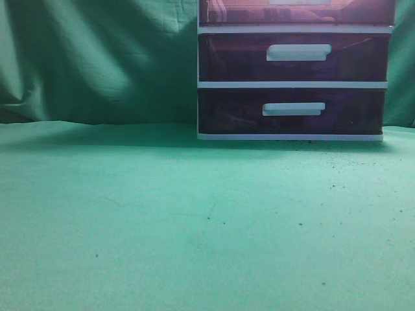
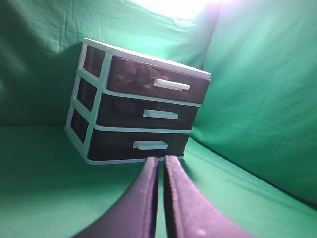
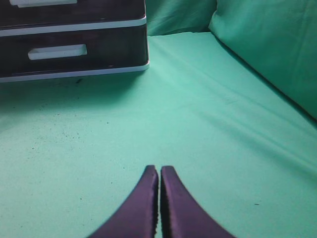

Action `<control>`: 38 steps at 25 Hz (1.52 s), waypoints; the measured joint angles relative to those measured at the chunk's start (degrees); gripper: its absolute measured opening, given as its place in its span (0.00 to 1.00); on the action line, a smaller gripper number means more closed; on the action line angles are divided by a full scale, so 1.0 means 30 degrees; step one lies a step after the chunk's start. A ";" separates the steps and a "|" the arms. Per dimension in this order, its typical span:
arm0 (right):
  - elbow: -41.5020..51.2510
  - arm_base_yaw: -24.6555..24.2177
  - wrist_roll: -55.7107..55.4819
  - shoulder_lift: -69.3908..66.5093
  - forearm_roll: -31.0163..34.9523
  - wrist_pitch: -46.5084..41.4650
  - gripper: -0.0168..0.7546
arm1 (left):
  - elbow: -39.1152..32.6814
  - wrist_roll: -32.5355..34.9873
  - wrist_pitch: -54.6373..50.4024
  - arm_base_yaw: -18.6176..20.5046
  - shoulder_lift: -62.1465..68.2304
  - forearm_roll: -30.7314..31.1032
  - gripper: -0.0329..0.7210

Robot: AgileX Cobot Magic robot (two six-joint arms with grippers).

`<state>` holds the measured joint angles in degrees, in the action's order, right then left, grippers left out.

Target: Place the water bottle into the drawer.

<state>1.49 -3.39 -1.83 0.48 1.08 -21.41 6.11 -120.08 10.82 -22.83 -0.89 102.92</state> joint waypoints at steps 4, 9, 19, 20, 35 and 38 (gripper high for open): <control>0.0032 0.0000 0.0000 0.0000 0.0000 0.0000 0.02 | 0.0000 0.0000 0.0000 0.0000 0.0000 0.0000 0.04; 0.0032 0.0000 0.0000 0.0000 0.0000 0.0000 0.02 | 0.0000 0.0000 0.0000 0.0000 0.0000 0.0000 0.04; 0.0032 0.0000 0.0000 0.0000 0.0000 0.0000 0.02 | 0.0000 1.5087 -0.2723 0.0000 0.0000 -1.3208 0.04; 0.0032 0.0000 0.0000 0.0000 0.0000 0.0000 0.02 | 0.0000 1.8176 -0.3425 0.0000 0.0000 -1.6040 0.04; 0.0032 0.0000 0.0000 0.0000 0.0000 -0.0027 0.02 | -0.2460 3.9140 -0.8121 0.1347 0.0000 -3.4579 0.04; 0.0032 0.0000 0.0000 0.0000 0.0000 -0.0027 0.02 | -0.2460 3.9185 -0.8135 0.3199 0.0000 -3.4623 0.04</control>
<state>1.59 -3.39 -1.83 0.48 1.08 -21.49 -1.27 -2.53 -13.59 -13.23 -0.89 -0.95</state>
